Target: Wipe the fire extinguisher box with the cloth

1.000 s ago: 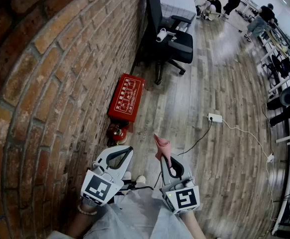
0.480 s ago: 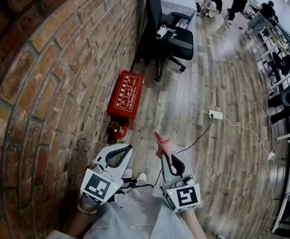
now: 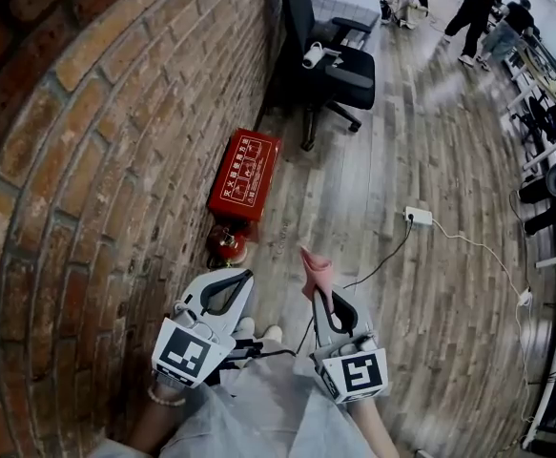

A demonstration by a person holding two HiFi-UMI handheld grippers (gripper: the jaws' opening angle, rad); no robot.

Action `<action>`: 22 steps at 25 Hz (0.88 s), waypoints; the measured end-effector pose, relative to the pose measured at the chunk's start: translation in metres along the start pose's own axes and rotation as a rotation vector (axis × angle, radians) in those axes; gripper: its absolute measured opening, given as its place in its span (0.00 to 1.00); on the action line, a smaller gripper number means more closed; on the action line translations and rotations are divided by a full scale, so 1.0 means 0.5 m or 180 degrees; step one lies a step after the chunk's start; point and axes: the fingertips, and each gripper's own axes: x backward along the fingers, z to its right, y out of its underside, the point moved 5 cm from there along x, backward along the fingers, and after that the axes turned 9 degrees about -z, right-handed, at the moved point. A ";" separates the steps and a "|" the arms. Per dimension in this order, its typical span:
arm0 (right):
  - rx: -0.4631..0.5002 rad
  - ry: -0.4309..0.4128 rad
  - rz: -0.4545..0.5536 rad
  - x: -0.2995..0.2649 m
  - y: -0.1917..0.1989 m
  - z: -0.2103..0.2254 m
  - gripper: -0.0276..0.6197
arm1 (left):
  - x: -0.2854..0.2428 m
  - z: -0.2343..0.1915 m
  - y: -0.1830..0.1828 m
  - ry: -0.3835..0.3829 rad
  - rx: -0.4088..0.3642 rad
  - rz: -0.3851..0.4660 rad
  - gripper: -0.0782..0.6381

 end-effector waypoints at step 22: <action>-0.0012 -0.0043 0.0107 0.039 0.052 0.079 0.08 | -0.058 0.083 -0.020 -0.0020 -0.0061 0.0029 0.10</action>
